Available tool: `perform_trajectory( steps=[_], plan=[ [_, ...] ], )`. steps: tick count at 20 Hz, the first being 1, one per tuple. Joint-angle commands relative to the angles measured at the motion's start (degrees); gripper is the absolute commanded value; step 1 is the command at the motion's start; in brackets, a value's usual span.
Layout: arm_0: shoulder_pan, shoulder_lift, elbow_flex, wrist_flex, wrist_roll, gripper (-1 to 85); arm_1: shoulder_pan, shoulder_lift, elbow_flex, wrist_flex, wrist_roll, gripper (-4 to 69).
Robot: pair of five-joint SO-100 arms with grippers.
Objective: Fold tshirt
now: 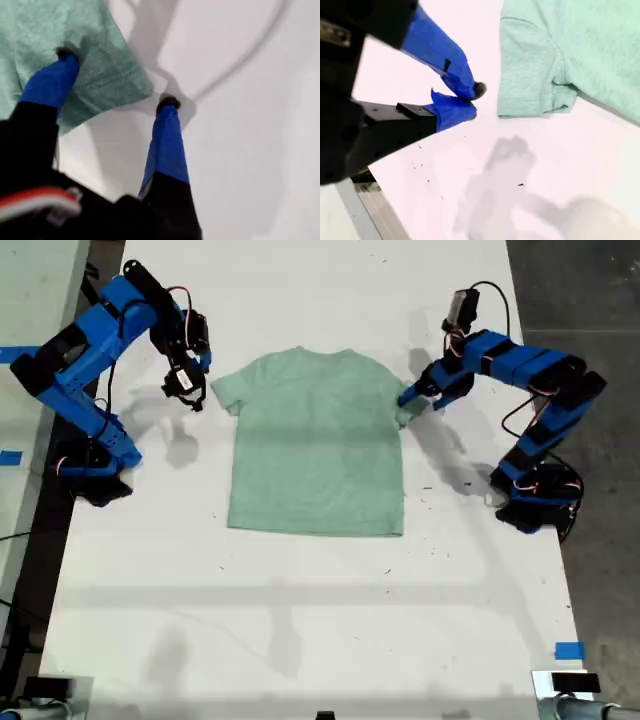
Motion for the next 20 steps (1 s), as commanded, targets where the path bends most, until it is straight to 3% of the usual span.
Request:
perform_trajectory(
  steps=[1,2,5,6,14,20],
  plan=[
    [-0.26,0.18,-2.02,-0.18,0.7,0.0,-0.09,-1.76,-2.55,-1.85,-1.23,29.9],
    [-0.26,0.0,-2.02,-0.26,0.7,0.0,-0.09,-2.64,-3.08,-1.58,-1.41,27.4],
    [-0.26,-0.26,-2.02,-0.53,0.7,0.0,-0.18,-4.48,-4.75,-0.53,-1.32,6.1],
    [-0.18,-0.26,-2.02,-0.53,0.7,0.0,-0.26,-5.01,-5.19,-0.18,-1.58,2.6],
    [-0.18,-0.26,-1.93,-0.35,0.79,0.0,-0.97,-6.33,-8.79,3.16,-2.55,-0.9],
    [-0.09,-0.26,-1.58,-0.35,0.79,0.0,-5.89,2.11,-24.7,20.92,0.18,-0.9]
  ],
)
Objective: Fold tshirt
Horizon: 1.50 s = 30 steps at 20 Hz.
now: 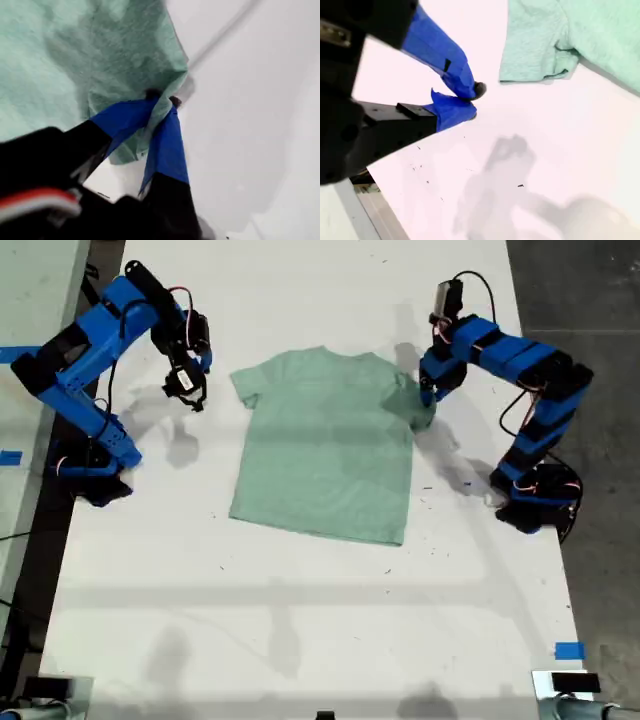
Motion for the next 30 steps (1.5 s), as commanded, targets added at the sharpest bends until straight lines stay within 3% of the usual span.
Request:
perform_trajectory(
  steps=[1,4,7,12,16,17,18,19,23,30],
  plan=[
    [-0.09,0.18,-1.41,-0.18,0.62,0.0,-4.57,6.94,-12.04,7.65,2.99,-0.9],
    [-0.09,0.18,-1.23,-0.18,0.62,0.0,-9.05,6.68,-21.71,11.69,7.65,-0.9],
    [0.0,0.18,-1.14,-0.26,0.62,0.0,-13.27,6.42,-24.7,8.44,12.57,-0.9],
    [0.0,0.0,-1.05,-0.53,0.62,0.0,-20.83,1.76,-23.29,-7.47,21.09,-0.9],
    [0.62,-0.09,-1.23,-0.09,0.35,0.0,-22.5,-10.55,-23.82,-20.57,23.99,0.0],
    [0.62,0.0,-1.23,0.0,0.35,0.0,-22.41,-15.64,-26.54,-20.3,24.17,9.9],
    [0.7,0.26,-1.23,0.18,0.35,0.0,-22.5,-20.13,-30.32,-17.84,24.08,28.7],
    [0.7,0.44,-1.23,0.35,0.35,0.0,-22.94,-22.32,-32.34,-16.7,23.12,38.5],
    [0.62,0.7,-1.14,0.35,0.35,0.0,-23.47,-16.52,-35.16,-6.59,21.36,28.2],
    [0.7,0.26,-1.49,-0.18,0.35,0.1,-20.39,13.54,-26.54,9.84,17.49,23.3]
  ],
)
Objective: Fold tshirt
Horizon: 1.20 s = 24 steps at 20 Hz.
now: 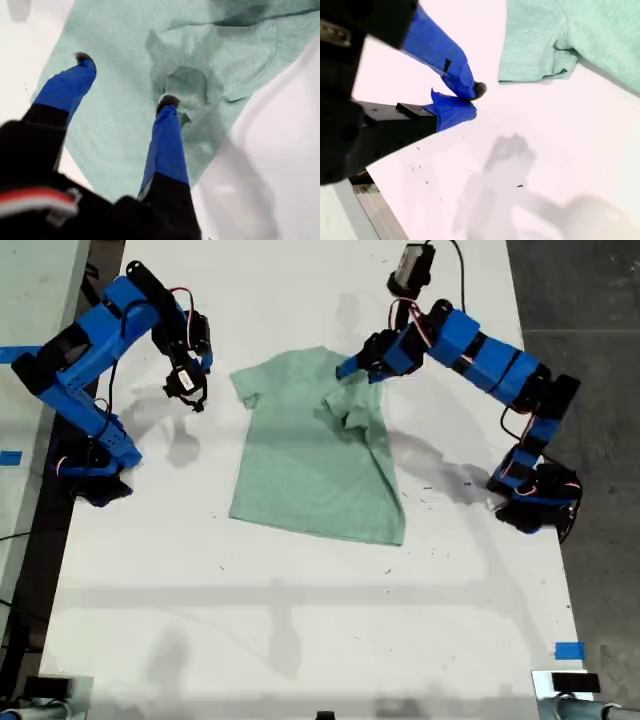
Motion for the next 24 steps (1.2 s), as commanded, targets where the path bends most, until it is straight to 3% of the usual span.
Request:
perform_trajectory(
  steps=[1,4,7,11,19,24],
  plan=[
    [0.53,0.0,-2.11,0.0,0.62,1.1,1.76,12.48,5.36,2.99,-0.88,21.4],
    [1.32,-4.31,-8.44,1.49,2.29,18.9,1.41,19.42,16.0,0.35,0.44,19.1],
    [1.67,-8.88,-16.44,3.16,4.48,27.2,1.23,23.55,21.97,-1.67,1.23,18.5],
    [1.14,-14.68,-19.86,2.11,6.59,27.7,1.23,25.93,24.17,-1.76,1.14,17.4],
    [-0.7,-33.75,-21.18,-7.82,7.65,29.4,0.97,30.5,29.0,-1.76,1.32,15.5],
    [-2.55,-45.53,-27.69,-8.61,6.33,30.0,1.41,36.04,33.75,-1.58,1.67,14.2]
  ],
)
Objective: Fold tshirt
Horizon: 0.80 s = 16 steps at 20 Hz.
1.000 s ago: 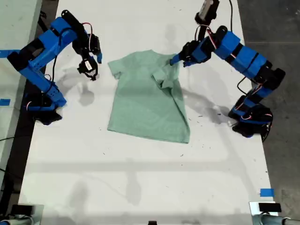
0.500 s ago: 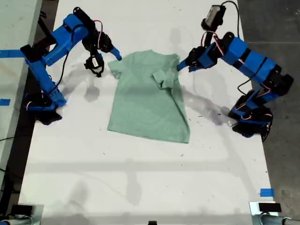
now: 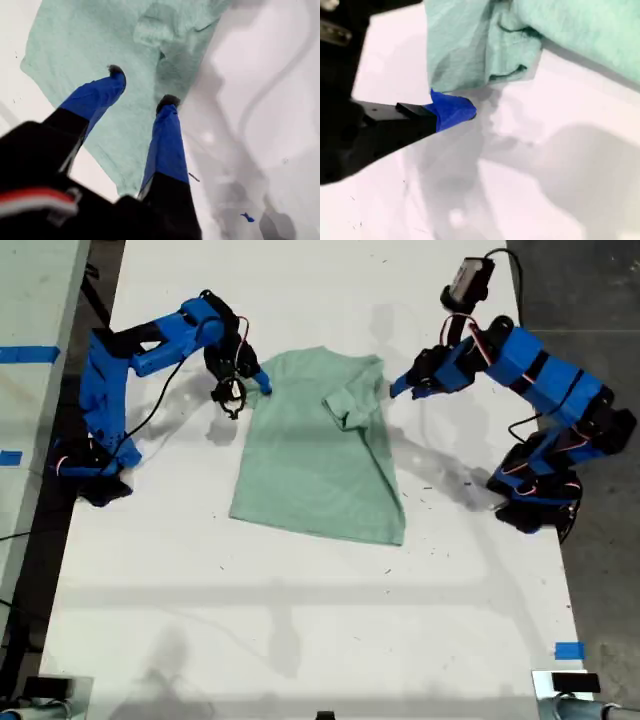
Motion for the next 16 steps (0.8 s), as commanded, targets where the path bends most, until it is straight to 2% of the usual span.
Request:
perform_trajectory(
  steps=[1,3,5,6,9,16],
  plan=[
    [-2.29,-2.46,-5.01,-0.35,-0.79,29.6,0.18,4.83,0.97,-1.14,0.7,13.9],
    [-2.81,-5.54,-8.35,1.41,-0.88,24.1,0.44,5.63,2.64,-1.58,0.79,13.3],
    [-2.99,-6.77,-9.67,2.2,-1.58,6.3,0.62,5.71,3.69,-2.2,0.79,12.7],
    [-3.08,-6.77,-9.67,2.2,-1.76,0.3,0.62,5.71,4.04,-2.64,0.79,12.4],
    [-2.99,-5.36,-9.84,3.08,-2.46,0.1,0.62,5.71,5.1,-3.6,0.97,11.6],
    [-2.46,3.96,-11.16,10.99,-5.8,0.1,0.7,5.71,6.24,-4.04,1.05,10.1]
  ],
)
